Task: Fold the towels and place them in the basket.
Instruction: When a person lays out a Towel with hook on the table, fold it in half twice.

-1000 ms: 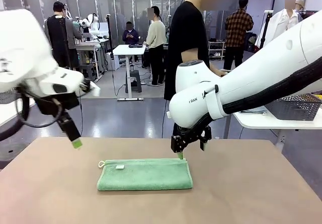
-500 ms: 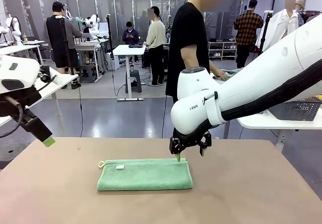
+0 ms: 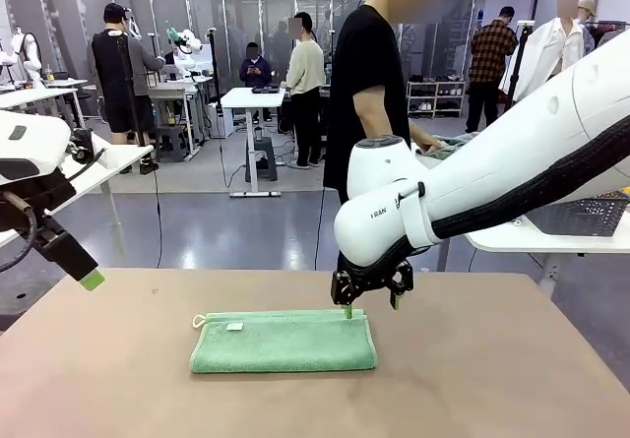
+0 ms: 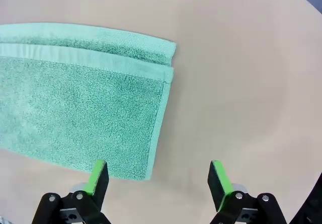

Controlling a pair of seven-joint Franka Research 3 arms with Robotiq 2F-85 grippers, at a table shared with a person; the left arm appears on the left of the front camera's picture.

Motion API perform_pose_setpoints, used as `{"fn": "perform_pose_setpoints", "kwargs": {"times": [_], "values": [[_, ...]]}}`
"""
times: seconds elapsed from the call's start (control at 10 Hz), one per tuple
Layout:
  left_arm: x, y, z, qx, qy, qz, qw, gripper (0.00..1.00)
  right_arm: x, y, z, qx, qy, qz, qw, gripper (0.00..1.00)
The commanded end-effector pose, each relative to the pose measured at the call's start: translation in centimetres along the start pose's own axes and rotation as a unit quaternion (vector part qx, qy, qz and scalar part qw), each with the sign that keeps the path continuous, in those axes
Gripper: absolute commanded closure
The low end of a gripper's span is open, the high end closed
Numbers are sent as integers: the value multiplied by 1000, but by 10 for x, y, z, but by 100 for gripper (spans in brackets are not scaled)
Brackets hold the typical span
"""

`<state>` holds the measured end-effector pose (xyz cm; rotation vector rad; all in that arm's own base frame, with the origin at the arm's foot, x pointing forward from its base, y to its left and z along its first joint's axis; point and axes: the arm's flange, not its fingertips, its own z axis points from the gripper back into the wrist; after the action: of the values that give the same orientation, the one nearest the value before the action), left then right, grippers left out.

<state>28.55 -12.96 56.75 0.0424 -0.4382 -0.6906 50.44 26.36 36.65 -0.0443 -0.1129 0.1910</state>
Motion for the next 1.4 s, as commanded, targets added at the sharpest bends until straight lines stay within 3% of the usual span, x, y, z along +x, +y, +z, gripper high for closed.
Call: {"fn": "perform_pose_setpoints", "kwargs": {"times": [0.0, 0.1, 0.4, 0.7, 1.1, 1.2, 1.3], "values": [[4, 0, 1, 4, 2, 4, 1000, 0, 2, 2, -9, 2, 12, -8, 1000, 0], [0, 0, 0, 0, 0, 0, 1000, 0, 5, 4, -19, 3, 21, -23, 1000, 0], [1, -8, 77, 19, 1, 7, 1000, 0, 8, 4, -42, 13, 28, -44, 999, 0], [-4, -9, 147, -44, 1, 42, 998, 0, 7, 5, -57, 30, 41, -48, 998, 0], [4, -13, 204, -28, -35, 70, 997, 0, 9, 0, -69, 42, 43, -57, 997, 0], [6, -15, 216, -25, -49, 78, 995, 0, 8, -3, -71, 47, 44, -58, 996, 7], [5, -18, 227, -17, -55, 80, 995, 0, 6, -4, -73, 49, 45, -60, 996, 28]]}}
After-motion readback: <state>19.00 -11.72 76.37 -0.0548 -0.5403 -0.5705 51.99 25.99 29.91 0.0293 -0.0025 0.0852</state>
